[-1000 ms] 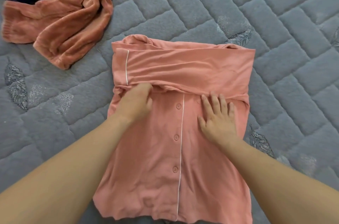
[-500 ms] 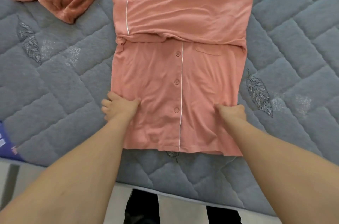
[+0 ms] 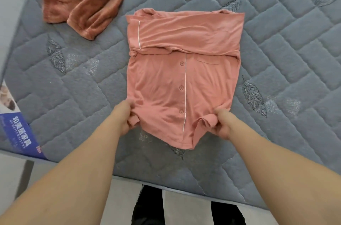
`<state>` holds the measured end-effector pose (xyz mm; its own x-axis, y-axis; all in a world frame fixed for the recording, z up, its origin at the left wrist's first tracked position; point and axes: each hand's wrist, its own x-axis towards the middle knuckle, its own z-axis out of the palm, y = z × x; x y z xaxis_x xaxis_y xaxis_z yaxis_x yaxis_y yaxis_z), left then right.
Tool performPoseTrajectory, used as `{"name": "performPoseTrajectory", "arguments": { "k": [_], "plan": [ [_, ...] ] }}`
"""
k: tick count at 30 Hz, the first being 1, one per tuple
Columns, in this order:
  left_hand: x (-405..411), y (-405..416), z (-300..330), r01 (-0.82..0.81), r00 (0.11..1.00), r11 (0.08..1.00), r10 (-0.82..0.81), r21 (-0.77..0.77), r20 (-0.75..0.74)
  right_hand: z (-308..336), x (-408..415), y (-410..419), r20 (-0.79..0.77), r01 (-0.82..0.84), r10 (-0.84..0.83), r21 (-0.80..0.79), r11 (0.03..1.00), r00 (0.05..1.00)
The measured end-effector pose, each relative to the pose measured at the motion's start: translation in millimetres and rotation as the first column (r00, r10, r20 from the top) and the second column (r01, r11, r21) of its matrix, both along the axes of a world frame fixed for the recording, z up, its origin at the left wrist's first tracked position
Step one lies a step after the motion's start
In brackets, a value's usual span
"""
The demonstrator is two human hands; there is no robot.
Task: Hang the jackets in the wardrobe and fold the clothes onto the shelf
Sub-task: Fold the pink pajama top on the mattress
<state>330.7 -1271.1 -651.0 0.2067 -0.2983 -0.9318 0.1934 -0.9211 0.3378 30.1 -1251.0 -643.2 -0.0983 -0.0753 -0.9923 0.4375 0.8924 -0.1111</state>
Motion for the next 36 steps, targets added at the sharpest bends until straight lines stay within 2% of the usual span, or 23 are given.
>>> {"name": "performPoseTrajectory", "arguments": {
  "k": [2, 4, 7, 8, 10, 12, 19, 20, 21, 23, 24, 25, 26, 27, 28, 30, 32, 33, 34, 35, 36],
  "plan": [
    [2.0, -25.2, 18.2, -0.134, 0.988, 0.99, 0.131, -0.032, -0.084, 8.3, -5.4, -27.5, -0.016, 0.212, -0.215, -0.091, 0.973, 0.977],
    [2.6, -46.7, 32.8, -0.158, 0.984, 0.987, 0.155, -0.022, -0.093, 14.0, -14.4, -53.5, 0.012, 0.394, -0.398, -0.174, 0.903, 0.917],
    [2.8, -72.9, 44.3, -0.069, 0.997, 0.998, 0.069, -0.014, 0.016, 20.0, -28.5, -86.8, 0.067, 0.585, -0.588, -0.237, 0.776, 0.806],
    [5.1, -82.1, 43.4, -0.087, 0.994, 0.996, 0.088, -0.025, 0.069, 21.1, -31.8, -97.4, 0.062, 0.622, -0.629, -0.246, 0.743, 0.775],
    [12.3, -102.7, 37.1, -0.199, 0.972, 0.978, 0.204, -0.056, 0.119, 22.5, -33.9, -118.4, 0.058, 0.667, -0.68, -0.266, 0.696, 0.731],
    [16.3, -125.5, 31.1, -0.284, 0.952, 0.955, 0.291, -0.083, 0.093, 25.8, -31.9, -140.9, 0.066, 0.679, -0.696, -0.299, 0.67, 0.715],
    [15.7, -240.7, 31.7, -0.396, 0.914, 0.886, 0.406, -0.242, -0.01, 42.9, -49.2, -245.1, 0.075, 0.682, -0.742, -0.465, 0.565, 0.666],
    [14.5, -256.7, 31.3, -0.382, 0.92, 0.879, 0.391, -0.284, -0.029, 42.6, -54.7, -260.5, 0.051, 0.661, -0.742, -0.497, 0.562, 0.669],
    [11.9, -269.6, 29.1, -0.322, 0.943, 0.891, 0.331, -0.32, -0.028, 39.3, -60.5, -274.3, -0.003, 0.61, -0.715, -0.519, 0.598, 0.699],
    [4.6, -288.5, 17.1, -0.123, 0.987, 0.935, 0.151, -0.332, 0.057, 30.8, -64.8, -296.2, -0.074, 0.517, -0.631, -0.506, 0.691, 0.772],
    [1.3, -293.7, 6.0, 0.017, 0.984, 0.95, 0.039, -0.311, 0.172, 21.2, -63.4, -304.7, -0.137, 0.43, -0.556, -0.495, 0.755, 0.82],
    [1.1, -296.0, -8.1, 0.175, 0.939, 0.95, -0.082, -0.26, 0.333, 7.0, -60.7, -309.8, -0.251, 0.277, -0.43, -0.476, 0.835, 0.867],
    [0.8, -294.9, -22.2, 0.32, 0.849, 0.932, -0.203, -0.169, 0.487, -6.6, -55.2, -309.0, -0.341, 0.216, -0.375, -0.423, 0.88, 0.862],
    [-0.3, -291.6, -34.0, 0.413, 0.753, 0.909, -0.302, -0.062, 0.585, -27.1, -49.7, -307.5, -0.543, 0.083, -0.253, -0.317, 0.945, 0.8],
    [-2.1, -287.3, -43.6, 0.453, 0.684, 0.891, -0.366, 0.025, 0.631, -42.7, -44.1, -305.9, -0.677, 0.029, -0.17, -0.214, 0.976, 0.717],
    [-3.4, -281.5, -58.5, 0.447, 0.633, 0.892, -0.366, 0.063, 0.682, -59.1, -34.3, -293.3, -0.767, -0.129, 0.04, -0.056, 0.99, 0.64],
    [-2.3, -283.3, -65.9, 0.443, 0.58, 0.896, -0.268, -0.022, 0.769, -69.3, -26.7, -285.6, -0.91, -0.412, 0.23, 0.073, 0.908, 0.345],
    [-1.6, -287.6, -67.9, 0.458, 0.547, 0.886, -0.219, -0.069, 0.808, -73.6, -26.9, -287.3, -0.953, -0.557, 0.246, 0.11, 0.823, 0.176],
    [-1.3, -292.9, -66.5, 0.485, 0.521, 0.868, -0.185, -0.11, 0.833, -74.6, -27.7, -290.5, -0.97, -0.708, 0.244, 0.161, 0.687, 0.017],
    [-0.5, -299.4, -65.3, 0.514, 0.516, 0.846, -0.173, -0.142, 0.839, -75.7, -28.5, -296.0, -0.966, -0.84, 0.242, 0.21, 0.501, -0.097],
    [0.0, -307.4, -63.8, 0.536, 0.531, 0.828, -0.177, -0.166, 0.829, -75.9, -26.8, -303.2, -0.955, -0.927, 0.246, 0.239, 0.291, -0.169]
  ]
}}
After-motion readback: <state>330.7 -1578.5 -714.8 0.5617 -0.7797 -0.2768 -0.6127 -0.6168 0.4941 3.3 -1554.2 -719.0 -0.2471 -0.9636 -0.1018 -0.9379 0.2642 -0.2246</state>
